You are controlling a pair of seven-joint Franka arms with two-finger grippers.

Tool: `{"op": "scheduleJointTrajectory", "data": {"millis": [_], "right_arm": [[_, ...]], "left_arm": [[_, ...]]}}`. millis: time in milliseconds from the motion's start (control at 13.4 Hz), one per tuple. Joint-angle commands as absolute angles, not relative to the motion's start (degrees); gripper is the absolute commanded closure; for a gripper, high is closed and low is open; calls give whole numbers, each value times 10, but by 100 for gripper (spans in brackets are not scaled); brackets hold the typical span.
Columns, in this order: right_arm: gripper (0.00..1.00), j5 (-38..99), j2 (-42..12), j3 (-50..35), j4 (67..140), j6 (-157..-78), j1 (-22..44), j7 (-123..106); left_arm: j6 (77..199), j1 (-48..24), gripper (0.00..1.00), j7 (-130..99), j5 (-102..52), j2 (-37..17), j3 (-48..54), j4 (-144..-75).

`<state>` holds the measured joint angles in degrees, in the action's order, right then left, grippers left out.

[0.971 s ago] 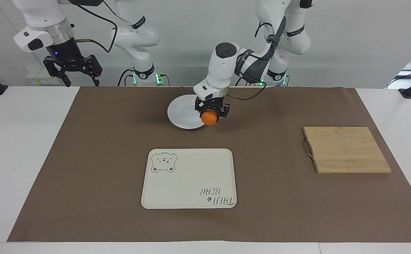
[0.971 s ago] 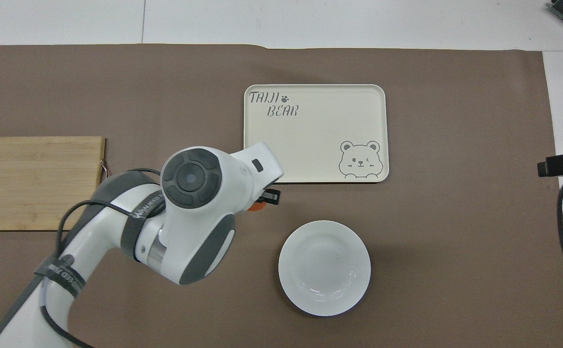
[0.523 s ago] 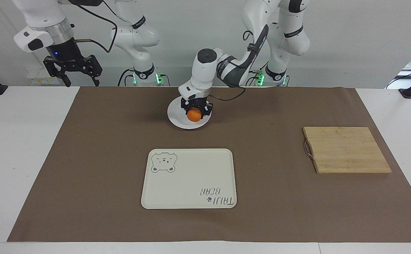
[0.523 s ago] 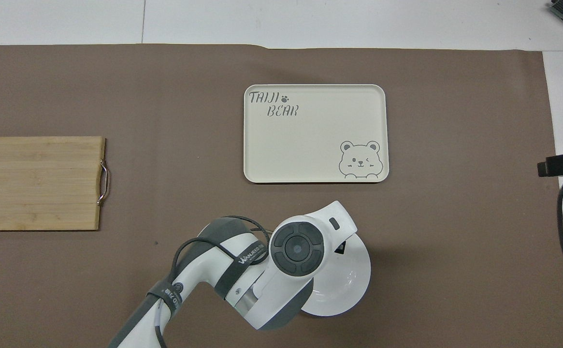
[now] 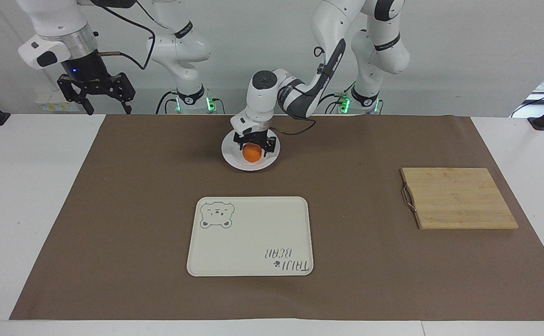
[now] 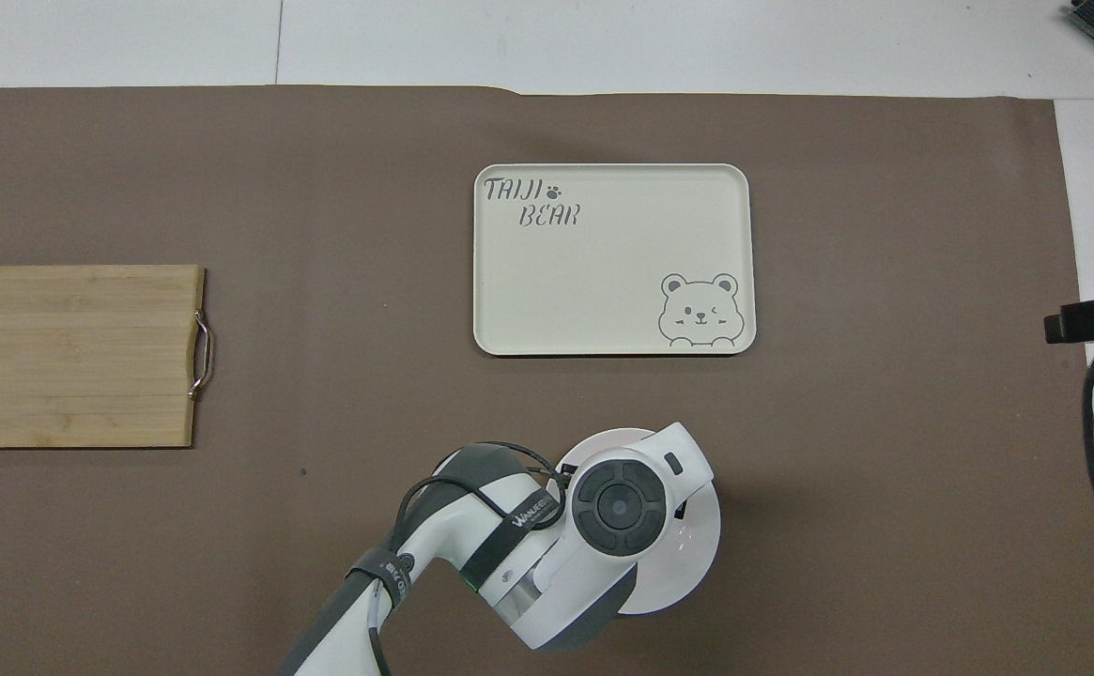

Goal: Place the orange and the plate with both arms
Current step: 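Carry the orange with the left gripper over the white plate, then release the orange onto the plate and withdraw the left gripper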

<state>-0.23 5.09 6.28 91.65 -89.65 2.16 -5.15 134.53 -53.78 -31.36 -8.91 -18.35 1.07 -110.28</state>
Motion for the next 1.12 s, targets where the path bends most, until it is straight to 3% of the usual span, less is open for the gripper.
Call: {"op": "scheduleJointTrajectory", "data": {"millis": [0,224,747,1045], "right_arm": [[0,-10,56,60,920,-892,21,-43],[0,-10,56,60,920,-892,21,-43],[0,-10,56,60,920,-892,21,-43],[0,-10,56,60,920,-893,21,-43]], "left_arm": [[1312,-537,0,-316,-97,-136,1,-1111],[1237,-485,0,-308,-90,-83,-6,-1109],[1125,-271,0,-153,-60,3,-6,-1116],[1100,-145,0,-36,-32,20,-6,-1091]]}}
